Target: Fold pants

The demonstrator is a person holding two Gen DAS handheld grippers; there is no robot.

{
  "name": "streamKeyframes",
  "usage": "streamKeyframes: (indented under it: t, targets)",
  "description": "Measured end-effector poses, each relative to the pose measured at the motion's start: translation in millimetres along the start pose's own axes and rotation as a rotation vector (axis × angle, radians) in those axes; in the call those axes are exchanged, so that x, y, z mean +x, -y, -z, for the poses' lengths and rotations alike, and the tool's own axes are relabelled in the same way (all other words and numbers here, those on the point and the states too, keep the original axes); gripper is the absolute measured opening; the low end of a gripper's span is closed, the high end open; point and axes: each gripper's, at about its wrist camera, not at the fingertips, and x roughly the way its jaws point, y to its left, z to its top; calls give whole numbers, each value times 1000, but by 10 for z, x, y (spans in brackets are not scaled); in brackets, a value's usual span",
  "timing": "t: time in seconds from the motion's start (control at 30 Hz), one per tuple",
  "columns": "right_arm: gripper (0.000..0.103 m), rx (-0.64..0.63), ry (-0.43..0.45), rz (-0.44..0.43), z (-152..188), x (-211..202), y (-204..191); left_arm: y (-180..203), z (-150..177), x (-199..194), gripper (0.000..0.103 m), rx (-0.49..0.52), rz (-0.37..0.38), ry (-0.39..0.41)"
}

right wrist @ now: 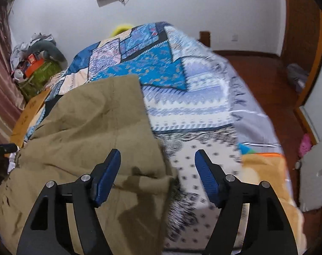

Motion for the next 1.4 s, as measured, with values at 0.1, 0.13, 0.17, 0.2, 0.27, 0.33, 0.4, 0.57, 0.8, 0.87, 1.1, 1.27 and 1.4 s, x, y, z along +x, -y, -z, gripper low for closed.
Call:
streamKeyframes:
  t: [0.1,0.13,0.17,0.2,0.27,0.33,0.4,0.57,0.8,0.87,1.1,1.27,1.4]
  targets:
    - [69,9,-79,-14,40,269,-8,58,36,173,90,21,-11,-30]
    - [68,9,-98,-25,66,310,-3,69,47,188,90,27,-16,-22]
    - [66,10,-114,-33,91,381,-2,91,57,195,88,36,-24,-8]
    - [57,8,-117,-39,106,404,2,117,63,184,79,54,-44,11]
    - [37,5,-116,-47,125,424,-4,166,60,167,70,96,-71,35]
    - [23,-16,-137,-13,144,477,-25,217,71,166,64,135,-93,45]
    - [18,-45,-157,-2,194,530,-71,289,93,160,63,179,-137,64]
    - [15,-113,-162,28,260,577,-150,279,95,186,61,205,-215,107]
    - [14,-119,-235,61,238,701,-167,317,73,260,65,222,-270,115]
    - [15,-123,-262,63,191,720,-172,289,68,235,67,229,-253,105]
    - [19,-175,-176,130,-12,285,-150,112,1,-177,68,143,-174,116]
    - [53,-123,27,88,-265,-274,-169,-58,-233,-366,80,118,-217,191]
    - [79,-112,102,39,-533,-402,-303,-206,-453,-226,86,83,-209,175]
